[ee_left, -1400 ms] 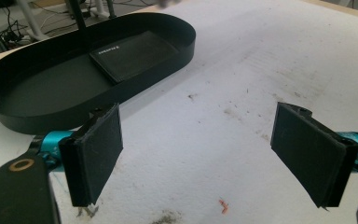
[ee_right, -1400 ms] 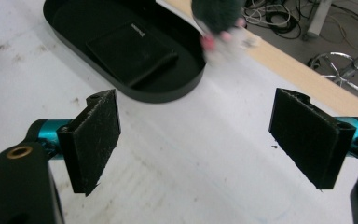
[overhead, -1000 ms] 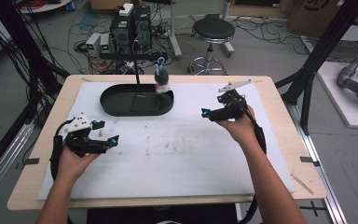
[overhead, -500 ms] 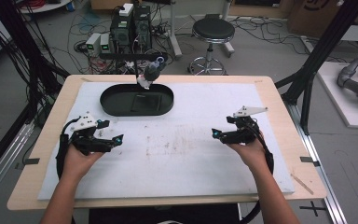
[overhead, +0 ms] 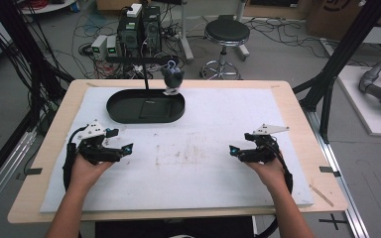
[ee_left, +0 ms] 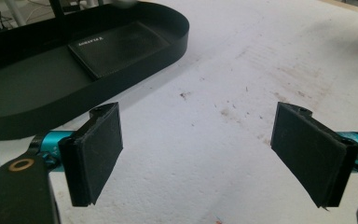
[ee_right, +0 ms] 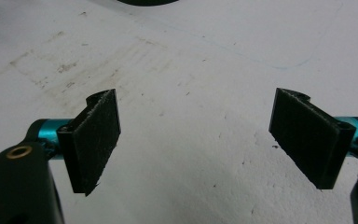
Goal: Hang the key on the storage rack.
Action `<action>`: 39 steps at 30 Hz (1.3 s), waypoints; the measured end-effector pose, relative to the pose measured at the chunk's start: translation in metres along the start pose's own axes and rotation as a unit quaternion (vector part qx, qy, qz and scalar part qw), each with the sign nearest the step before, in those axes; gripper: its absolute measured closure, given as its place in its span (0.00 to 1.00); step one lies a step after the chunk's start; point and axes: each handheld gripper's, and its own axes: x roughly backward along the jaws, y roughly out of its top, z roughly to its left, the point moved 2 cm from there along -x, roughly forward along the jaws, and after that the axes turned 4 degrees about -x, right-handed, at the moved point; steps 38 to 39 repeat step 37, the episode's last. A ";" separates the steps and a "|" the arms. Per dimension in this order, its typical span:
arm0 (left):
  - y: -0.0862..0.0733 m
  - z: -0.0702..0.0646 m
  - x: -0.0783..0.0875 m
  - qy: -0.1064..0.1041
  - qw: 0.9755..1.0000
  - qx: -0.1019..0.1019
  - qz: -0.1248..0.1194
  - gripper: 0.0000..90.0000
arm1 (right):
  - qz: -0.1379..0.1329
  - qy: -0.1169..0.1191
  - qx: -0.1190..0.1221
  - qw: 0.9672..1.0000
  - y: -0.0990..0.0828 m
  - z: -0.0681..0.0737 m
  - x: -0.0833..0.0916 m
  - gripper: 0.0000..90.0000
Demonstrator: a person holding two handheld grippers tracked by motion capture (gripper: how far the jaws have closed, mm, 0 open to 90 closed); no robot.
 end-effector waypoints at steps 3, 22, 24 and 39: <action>-0.001 -0.002 -0.002 -0.002 1.000 0.000 0.003 0.18 | 0.003 -0.004 -0.001 1.000 -0.001 -0.002 -0.001 0.19; 0.001 -0.006 -0.004 -0.004 1.000 -0.005 0.000 0.18 | 0.002 -0.018 -0.027 0.999 -0.004 -0.018 -0.001 0.19; 0.001 -0.006 -0.005 -0.002 1.000 -0.004 0.002 0.18 | 0.001 -0.018 -0.027 0.999 -0.005 -0.019 -0.001 0.19; 0.000 -0.005 -0.004 -0.005 1.000 -0.001 0.003 0.18 | -0.001 -0.018 -0.029 0.999 -0.005 -0.019 0.001 0.19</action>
